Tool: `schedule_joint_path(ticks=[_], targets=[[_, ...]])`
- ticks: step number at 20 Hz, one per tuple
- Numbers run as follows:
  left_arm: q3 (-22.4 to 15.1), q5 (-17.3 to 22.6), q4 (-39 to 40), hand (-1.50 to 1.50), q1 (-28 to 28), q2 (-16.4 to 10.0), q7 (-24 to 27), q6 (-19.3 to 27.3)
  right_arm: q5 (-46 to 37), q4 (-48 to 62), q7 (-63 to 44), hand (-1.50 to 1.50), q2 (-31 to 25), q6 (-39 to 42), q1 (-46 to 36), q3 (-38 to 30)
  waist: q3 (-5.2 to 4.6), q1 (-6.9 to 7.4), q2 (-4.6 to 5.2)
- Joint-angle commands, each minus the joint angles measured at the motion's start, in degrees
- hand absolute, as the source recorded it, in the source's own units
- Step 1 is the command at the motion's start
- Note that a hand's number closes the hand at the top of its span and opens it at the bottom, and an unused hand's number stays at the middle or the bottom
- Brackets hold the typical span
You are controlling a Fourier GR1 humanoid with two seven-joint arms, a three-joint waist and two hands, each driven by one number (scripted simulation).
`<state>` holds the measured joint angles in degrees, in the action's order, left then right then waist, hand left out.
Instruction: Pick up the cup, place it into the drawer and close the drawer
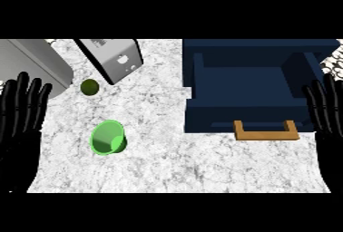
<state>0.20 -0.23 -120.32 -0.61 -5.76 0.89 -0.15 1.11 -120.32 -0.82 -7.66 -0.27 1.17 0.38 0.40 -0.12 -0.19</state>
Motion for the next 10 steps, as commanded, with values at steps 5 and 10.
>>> schedule_joint_path(ticks=[5,10], targets=[[0.7,17.0,1.2,-1.5,-1.3,-6.9,3.9,-18.1,0.4,0.4,3.9,-1.5,0.9,0.3,-0.2,-1.0,-0.45,0.37,0.11],[3.0,28.2,11.2,-1.5,-1.7,-5.6,-4.6,-18.9,1.4,5.5,-1.4,-1.5,-0.6,4.9,-1.9,3.8,-0.43,0.44,0.39]])
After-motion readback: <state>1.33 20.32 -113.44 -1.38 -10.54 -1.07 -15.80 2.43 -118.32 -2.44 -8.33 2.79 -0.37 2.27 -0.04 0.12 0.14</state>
